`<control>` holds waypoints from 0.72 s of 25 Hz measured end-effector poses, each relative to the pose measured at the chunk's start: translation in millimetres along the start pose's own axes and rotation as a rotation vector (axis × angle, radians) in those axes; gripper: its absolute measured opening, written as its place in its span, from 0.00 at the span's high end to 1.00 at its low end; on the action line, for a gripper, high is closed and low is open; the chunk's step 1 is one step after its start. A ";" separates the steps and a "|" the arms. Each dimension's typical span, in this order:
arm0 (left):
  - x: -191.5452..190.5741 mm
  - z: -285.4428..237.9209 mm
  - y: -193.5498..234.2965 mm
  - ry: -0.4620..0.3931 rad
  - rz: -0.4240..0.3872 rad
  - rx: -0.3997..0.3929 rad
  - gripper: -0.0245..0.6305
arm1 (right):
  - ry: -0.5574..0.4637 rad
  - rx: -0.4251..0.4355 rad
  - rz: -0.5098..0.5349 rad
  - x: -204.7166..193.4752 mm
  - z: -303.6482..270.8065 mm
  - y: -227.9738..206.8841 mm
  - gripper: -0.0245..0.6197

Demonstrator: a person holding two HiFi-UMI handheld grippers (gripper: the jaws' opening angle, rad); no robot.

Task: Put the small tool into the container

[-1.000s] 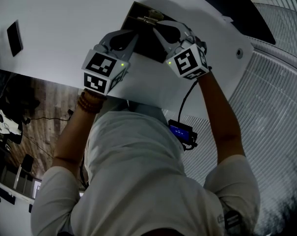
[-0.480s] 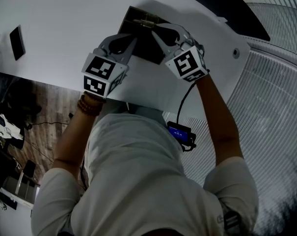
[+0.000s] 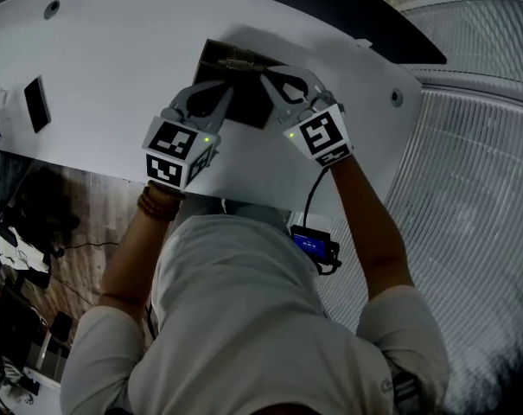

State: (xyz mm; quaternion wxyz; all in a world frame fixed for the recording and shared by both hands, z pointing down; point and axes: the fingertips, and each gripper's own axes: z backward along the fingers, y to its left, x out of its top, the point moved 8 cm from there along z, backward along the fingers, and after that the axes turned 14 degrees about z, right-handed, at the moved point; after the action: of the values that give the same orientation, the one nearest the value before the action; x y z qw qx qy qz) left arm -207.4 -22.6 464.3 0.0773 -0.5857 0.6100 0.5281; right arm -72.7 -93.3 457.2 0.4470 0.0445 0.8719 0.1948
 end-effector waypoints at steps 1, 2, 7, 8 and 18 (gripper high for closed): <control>1.7 0.8 -3.2 -0.003 -0.007 -0.003 0.96 | -0.011 -0.014 -0.018 2.3 4.1 -0.6 0.96; 3.6 0.9 -6.5 -0.007 -0.016 -0.006 0.96 | -0.022 -0.030 -0.033 4.8 8.6 -1.7 0.96; 7.9 5.5 -28.5 -0.031 -0.030 -0.033 0.96 | -0.133 -0.115 -0.160 17.7 39.8 -5.1 0.96; 9.7 7.7 -33.4 -0.043 -0.030 -0.040 0.96 | -0.159 -0.136 -0.198 19.4 46.4 -6.7 0.96; 40.9 14.6 -102.2 -0.183 -0.072 -0.128 0.96 | -0.317 -0.337 -0.355 38.7 125.2 -17.5 0.96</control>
State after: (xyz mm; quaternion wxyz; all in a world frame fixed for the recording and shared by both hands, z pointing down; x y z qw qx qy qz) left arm -146.0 -12.8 372.3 0.1142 -0.5604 0.5440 0.6140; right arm 5.7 -62.2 355.5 0.6061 -0.1536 0.7406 0.2461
